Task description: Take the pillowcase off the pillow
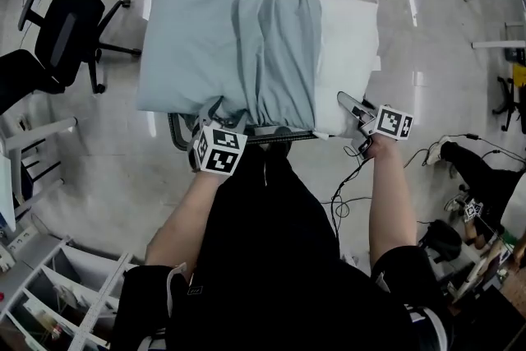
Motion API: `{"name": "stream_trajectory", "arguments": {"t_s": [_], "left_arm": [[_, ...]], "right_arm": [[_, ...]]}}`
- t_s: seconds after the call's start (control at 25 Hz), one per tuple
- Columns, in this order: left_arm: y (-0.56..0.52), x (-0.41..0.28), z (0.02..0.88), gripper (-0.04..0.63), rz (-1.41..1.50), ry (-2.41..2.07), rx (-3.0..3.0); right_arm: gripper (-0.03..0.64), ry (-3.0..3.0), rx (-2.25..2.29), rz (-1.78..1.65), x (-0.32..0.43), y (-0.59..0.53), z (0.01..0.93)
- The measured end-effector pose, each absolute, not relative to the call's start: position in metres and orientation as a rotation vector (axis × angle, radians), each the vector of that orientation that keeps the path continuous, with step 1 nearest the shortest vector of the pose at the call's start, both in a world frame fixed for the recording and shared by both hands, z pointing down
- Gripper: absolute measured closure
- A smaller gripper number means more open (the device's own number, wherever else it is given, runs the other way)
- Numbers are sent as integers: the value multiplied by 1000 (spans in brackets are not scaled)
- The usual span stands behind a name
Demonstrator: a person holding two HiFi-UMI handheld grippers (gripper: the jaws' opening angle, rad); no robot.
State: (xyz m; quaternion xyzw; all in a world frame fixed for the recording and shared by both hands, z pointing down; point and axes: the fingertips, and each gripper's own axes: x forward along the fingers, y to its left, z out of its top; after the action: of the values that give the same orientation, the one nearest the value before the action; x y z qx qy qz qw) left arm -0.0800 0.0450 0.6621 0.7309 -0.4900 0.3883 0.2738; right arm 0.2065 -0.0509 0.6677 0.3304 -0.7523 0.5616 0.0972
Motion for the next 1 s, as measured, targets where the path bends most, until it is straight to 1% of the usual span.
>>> {"name": "stream_trajectory", "arguments": {"t_s": [0.08,0.16,0.2,0.24,0.32,0.4,0.48,0.6,0.68,0.76,0.92,1.0], "left_arm": [[41,-84,666,331,1071,-1341,1953],[40,-89,668,336,1092,-1354,1939],[39,-91,668,351,1100,-1359,1932],[39,-93,667,378,1107,-1364,1925],[38,-101,660,456,1120,-1380,1911],[37,-112,651,530,1138,-1406,1902],[35,-121,642,572,1162,-1423,1904],[34,-131,635,588,1181,-1441,1891],[35,-138,634,588,1130,-1455,1852],[35,-143,635,588,1102,-1463,1830],[30,-153,634,588,1177,-1469,1855],[28,-163,632,588,1147,-1477,1847]], "right_arm": [[344,-2284,928,1682,201,-50,654],[393,-2351,857,1706,196,-46,637],[412,-2388,819,1708,194,-44,627],[431,-2418,787,1710,192,-42,617],[468,-2459,748,1727,190,-39,597],[489,-2499,723,1736,187,-42,575],[503,-2547,712,1718,185,-52,552],[516,-2607,703,1653,190,-74,519],[522,-2620,698,1614,199,-89,505],[525,-2616,694,1604,208,-98,497],[532,-2605,702,1633,222,-109,494],[535,-2610,708,1637,233,-112,491]]}}
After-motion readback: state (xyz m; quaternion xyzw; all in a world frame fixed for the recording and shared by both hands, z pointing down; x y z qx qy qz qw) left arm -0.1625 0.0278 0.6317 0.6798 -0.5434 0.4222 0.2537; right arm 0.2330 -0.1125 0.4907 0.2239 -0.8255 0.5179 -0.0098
